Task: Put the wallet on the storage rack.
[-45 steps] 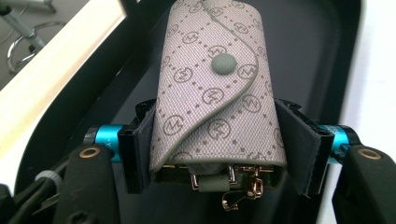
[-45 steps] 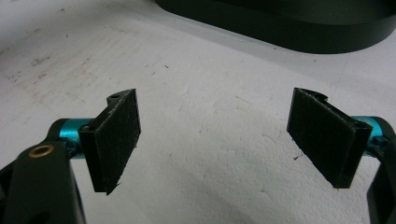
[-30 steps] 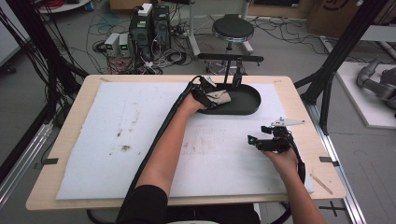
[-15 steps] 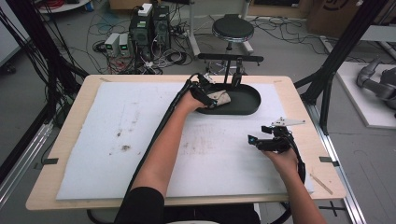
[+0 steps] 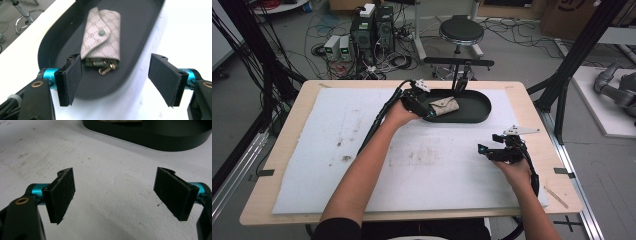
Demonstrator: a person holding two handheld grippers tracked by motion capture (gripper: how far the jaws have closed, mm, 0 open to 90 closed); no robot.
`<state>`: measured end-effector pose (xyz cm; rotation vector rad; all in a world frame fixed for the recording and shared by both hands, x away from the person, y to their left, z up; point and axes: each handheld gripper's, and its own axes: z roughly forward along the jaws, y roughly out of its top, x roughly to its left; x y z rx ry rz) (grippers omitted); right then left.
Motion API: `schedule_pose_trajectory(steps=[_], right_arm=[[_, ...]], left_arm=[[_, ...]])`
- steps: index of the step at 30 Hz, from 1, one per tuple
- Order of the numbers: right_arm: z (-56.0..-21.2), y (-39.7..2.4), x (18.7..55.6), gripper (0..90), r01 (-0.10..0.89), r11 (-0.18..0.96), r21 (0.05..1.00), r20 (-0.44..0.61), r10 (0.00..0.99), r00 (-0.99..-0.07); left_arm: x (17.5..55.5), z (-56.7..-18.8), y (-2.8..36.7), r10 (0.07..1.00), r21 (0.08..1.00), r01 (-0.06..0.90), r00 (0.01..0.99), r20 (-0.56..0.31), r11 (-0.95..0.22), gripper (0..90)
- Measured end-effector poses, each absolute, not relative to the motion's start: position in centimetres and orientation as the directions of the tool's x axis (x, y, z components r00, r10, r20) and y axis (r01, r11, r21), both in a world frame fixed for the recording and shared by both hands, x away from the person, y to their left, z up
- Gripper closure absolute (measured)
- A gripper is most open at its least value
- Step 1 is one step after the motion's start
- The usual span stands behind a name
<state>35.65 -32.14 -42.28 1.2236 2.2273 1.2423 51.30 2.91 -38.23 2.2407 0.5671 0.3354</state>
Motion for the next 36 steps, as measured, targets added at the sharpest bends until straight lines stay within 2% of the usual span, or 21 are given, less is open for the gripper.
schedule_pose_trajectory(steps=[4,17,22,36], right_arm=[[-42.3,-32.0,35.6,17.8,0.537,0.255,0.804,0.134,0.802,-0.581],[-42.3,-31.6,35.6,17.7,0.533,0.262,0.805,0.132,0.796,-0.591],[-42.5,-31.5,35.7,17.7,0.540,0.266,0.798,0.131,0.800,-0.586],[-42.6,-31.1,35.9,17.7,0.535,0.278,0.797,0.119,0.798,-0.591]], left_arm=[[50.0,-37.8,4.6,0.503,0.774,0.300,0.864,0.027,-0.557,27.3],[45.5,-37.7,10.0,0.527,0.803,0.310,0.850,0.006,-0.509,26.4],[43.9,-38.0,11.5,0.533,0.778,0.319,0.846,0.024,-0.541,26.4],[39.1,-38.9,15.0,0.581,0.815,0.309,0.813,0.040,-0.490,25.6]])
